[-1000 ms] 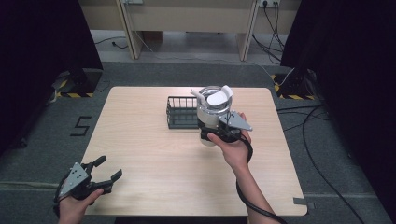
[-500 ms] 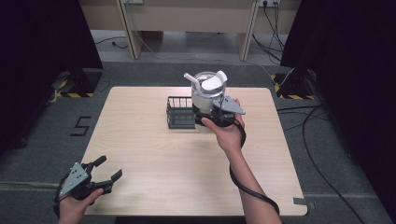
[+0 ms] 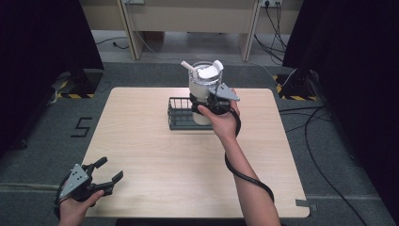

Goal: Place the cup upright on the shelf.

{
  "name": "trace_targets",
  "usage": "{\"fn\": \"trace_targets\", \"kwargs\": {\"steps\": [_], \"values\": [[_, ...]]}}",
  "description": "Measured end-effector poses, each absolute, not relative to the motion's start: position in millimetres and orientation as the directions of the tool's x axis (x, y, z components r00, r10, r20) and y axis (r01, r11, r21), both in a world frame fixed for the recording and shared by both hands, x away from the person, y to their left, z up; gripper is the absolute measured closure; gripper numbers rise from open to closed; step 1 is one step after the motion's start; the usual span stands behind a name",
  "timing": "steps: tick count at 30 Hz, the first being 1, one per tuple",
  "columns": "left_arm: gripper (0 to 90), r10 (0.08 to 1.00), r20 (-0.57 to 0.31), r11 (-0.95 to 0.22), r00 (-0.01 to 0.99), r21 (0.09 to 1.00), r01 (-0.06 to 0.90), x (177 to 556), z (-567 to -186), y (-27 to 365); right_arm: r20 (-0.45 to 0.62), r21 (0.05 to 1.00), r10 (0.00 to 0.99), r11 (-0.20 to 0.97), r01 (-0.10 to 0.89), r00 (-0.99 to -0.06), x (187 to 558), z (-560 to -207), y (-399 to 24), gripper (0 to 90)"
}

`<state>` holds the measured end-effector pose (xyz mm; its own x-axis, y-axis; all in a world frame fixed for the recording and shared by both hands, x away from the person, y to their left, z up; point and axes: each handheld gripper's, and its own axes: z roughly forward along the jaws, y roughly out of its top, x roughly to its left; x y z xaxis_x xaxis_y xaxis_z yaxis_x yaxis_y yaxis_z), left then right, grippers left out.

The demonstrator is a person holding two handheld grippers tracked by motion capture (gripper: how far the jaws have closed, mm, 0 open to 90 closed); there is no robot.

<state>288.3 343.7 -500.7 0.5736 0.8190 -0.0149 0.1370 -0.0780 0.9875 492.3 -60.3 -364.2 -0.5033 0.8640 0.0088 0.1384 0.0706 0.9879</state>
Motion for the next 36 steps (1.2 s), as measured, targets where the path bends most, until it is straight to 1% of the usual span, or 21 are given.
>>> {"fn": "trace_targets", "kwargs": {"steps": [9, 20, 36], "values": [[14.7, 0.819, -0.016, -0.076, 0.573, 0.988, 0.136, 288, -501, 344, 0.009, 0.986, 0.876, 0.072, 0.149, -0.483, 521, -357, -50, 10.4], [14.6, 0.818, -0.021, -0.071, 0.574, 0.988, 0.138, 289, -501, 345, 0.014, 0.982, 0.891, 0.073, 0.175, -0.453, 548, -362, -46, 10.4], [14.6, 0.817, -0.025, -0.065, 0.576, 0.988, 0.136, 289, -501, 345, 0.030, 0.974, 0.900, 0.072, 0.216, -0.436, 571, -377, -36, 10.4]]}}
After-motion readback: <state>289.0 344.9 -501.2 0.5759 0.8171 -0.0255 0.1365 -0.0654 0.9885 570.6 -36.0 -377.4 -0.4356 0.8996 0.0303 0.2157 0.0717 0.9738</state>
